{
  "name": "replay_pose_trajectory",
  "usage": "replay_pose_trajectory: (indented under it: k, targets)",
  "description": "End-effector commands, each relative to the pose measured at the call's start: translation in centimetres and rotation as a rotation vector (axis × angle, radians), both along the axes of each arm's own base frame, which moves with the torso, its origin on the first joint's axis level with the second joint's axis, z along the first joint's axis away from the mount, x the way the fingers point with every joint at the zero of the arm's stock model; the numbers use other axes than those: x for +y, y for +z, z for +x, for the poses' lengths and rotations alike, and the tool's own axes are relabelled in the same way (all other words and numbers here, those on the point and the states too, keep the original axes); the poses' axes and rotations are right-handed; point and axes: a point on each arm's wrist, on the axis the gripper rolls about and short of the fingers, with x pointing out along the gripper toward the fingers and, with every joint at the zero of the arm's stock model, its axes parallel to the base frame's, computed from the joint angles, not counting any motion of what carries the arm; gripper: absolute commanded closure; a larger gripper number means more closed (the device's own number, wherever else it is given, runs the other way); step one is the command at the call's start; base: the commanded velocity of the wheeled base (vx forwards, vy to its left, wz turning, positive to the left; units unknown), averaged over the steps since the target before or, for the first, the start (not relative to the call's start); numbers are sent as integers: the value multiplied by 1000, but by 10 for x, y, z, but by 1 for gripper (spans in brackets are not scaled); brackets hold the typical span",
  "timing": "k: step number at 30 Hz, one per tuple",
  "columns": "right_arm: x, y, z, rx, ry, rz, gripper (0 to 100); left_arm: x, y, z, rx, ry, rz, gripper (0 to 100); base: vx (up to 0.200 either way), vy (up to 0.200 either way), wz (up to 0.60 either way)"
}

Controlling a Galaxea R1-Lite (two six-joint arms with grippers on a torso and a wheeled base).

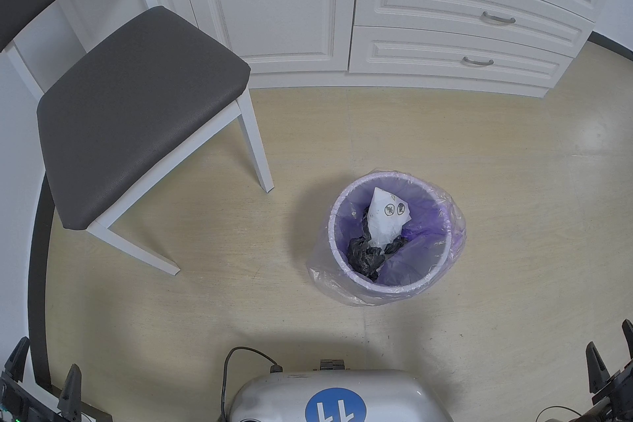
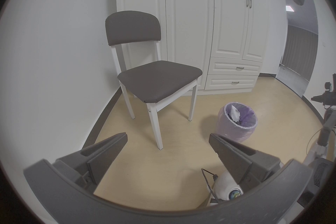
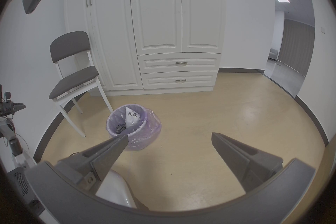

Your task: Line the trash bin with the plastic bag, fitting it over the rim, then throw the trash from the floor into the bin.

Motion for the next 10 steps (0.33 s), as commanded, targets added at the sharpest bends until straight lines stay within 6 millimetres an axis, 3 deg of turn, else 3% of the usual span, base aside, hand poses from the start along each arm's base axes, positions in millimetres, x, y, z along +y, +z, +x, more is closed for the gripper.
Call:
replay_pose_trajectory:
  k: [1,10]
  targets:
    - [0,-5,0,2,-2,-2,0,0,-4,0,1,0,-4,0,0,0,0]
    - [0,-5,0,2,-2,0,0,0,-5,0,3,1,-10,0,0,0,0]
